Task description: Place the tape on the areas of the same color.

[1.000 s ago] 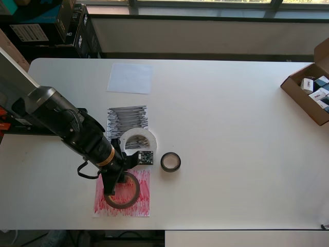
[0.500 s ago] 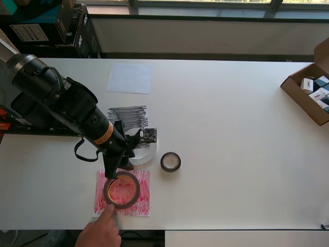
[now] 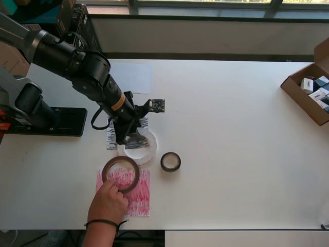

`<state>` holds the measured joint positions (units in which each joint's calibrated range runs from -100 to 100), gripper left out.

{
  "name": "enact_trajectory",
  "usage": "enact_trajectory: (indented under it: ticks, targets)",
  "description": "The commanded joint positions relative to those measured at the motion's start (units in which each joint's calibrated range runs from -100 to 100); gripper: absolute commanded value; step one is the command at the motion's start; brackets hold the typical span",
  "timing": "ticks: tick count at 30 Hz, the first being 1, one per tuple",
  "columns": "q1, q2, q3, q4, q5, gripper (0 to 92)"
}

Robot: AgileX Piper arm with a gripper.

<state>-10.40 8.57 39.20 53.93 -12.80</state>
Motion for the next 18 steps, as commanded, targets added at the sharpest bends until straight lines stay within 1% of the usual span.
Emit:
enact_trajectory:
  ticks: [1,9,18]
  targets:
    - [5.68,0.41,-0.26,-0.52,6.34,43.7]
    - [9.39,0.6,0.56,-0.6,9.86,43.7]
    - [10.97,0.6,0.37,-1.03,11.01,43.7]
